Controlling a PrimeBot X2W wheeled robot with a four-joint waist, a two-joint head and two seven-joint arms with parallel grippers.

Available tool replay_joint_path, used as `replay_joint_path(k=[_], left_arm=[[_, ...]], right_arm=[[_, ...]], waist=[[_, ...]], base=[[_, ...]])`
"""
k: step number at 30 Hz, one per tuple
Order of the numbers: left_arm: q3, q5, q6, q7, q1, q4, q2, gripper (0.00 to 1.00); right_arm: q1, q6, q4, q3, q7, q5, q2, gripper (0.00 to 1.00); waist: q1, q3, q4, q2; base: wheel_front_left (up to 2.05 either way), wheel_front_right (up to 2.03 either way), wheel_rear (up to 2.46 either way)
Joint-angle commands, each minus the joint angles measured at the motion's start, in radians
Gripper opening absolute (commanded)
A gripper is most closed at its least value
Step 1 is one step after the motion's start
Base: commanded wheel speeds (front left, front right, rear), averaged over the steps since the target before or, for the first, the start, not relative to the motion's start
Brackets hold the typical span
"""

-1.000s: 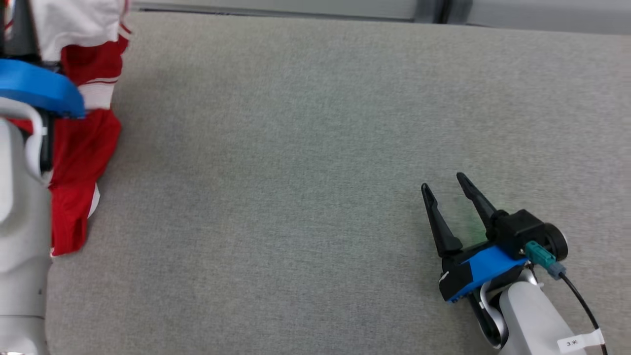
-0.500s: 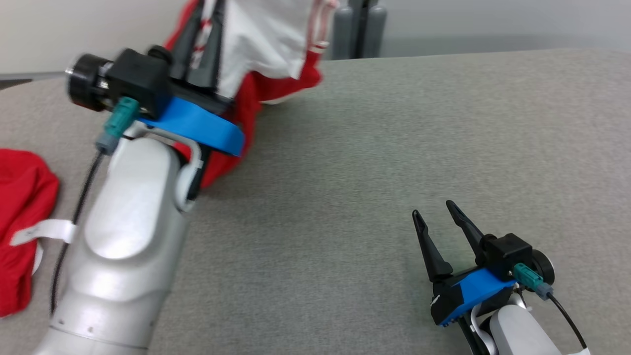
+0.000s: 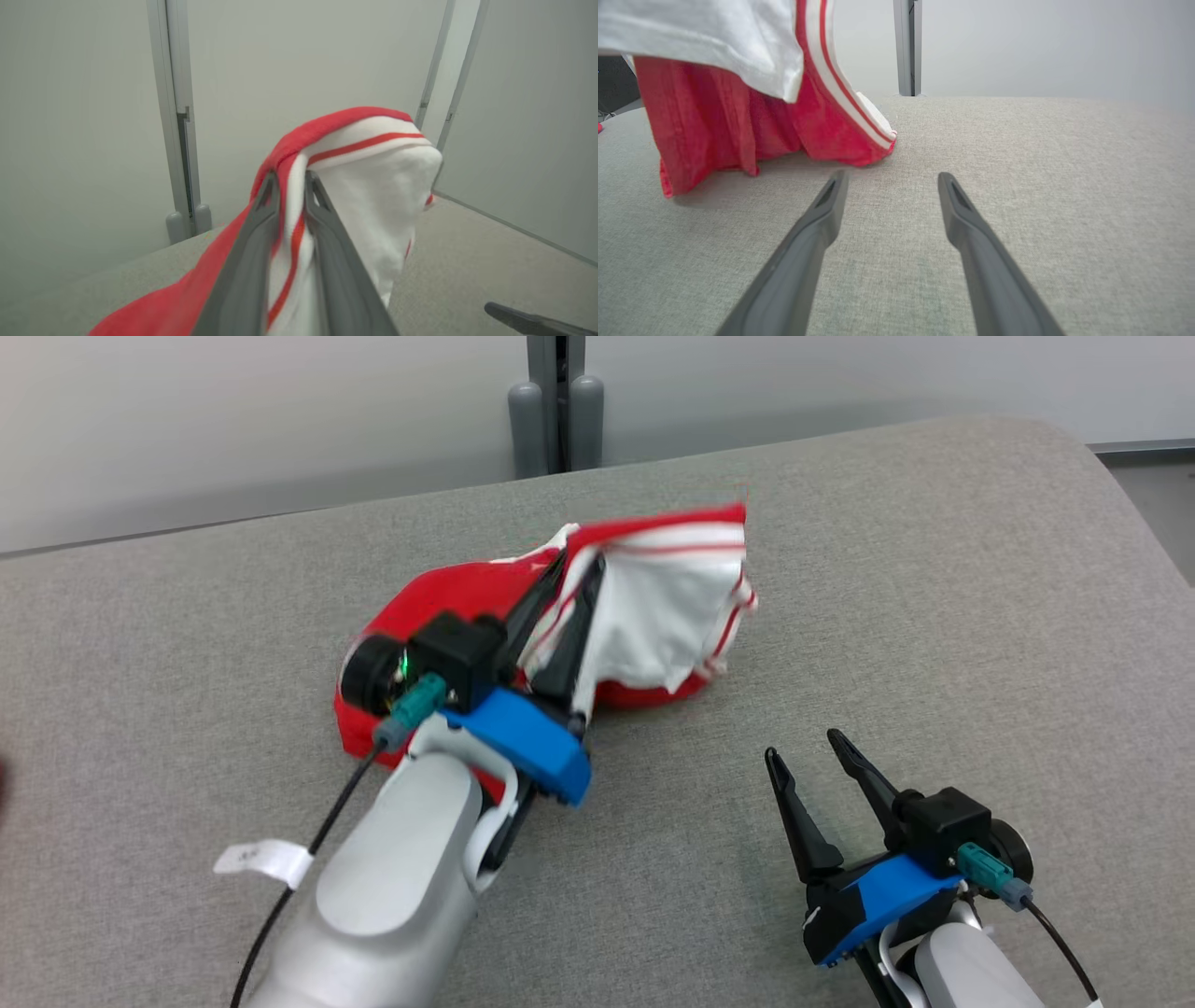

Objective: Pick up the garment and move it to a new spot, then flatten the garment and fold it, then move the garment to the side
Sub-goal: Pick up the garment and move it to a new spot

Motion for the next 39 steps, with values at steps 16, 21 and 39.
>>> replay_joint_path(k=[16,21,39], left_arm=[[0.286,0.066,0.093,-0.003,0.363,-0.060,0.033,1.00],[0.389,0.130,0.079,-0.003,0.492,-0.145,0.025,1.00],[0.452,0.190,0.038,-0.003,0.681,-0.239,-0.002,1.00]], right_arm=[[0.064,0.000,-0.008,-0.035,0.000,0.014,0.001,1.00],[0.101,0.000,-0.008,-0.047,0.000,0.017,0.001,1.00],[0.151,0.000,0.019,-0.060,0.000,0.004,0.001,1.00]], waist=[[0.0001,-0.090,0.053,0.0000],[0.0001,-0.131,0.082,0.0000],[0.0001,-0.174,0.132,0.0000]], base=[[0.00,0.00,0.00],[0.00,0.00,0.00],[0.00,0.00,0.00]])
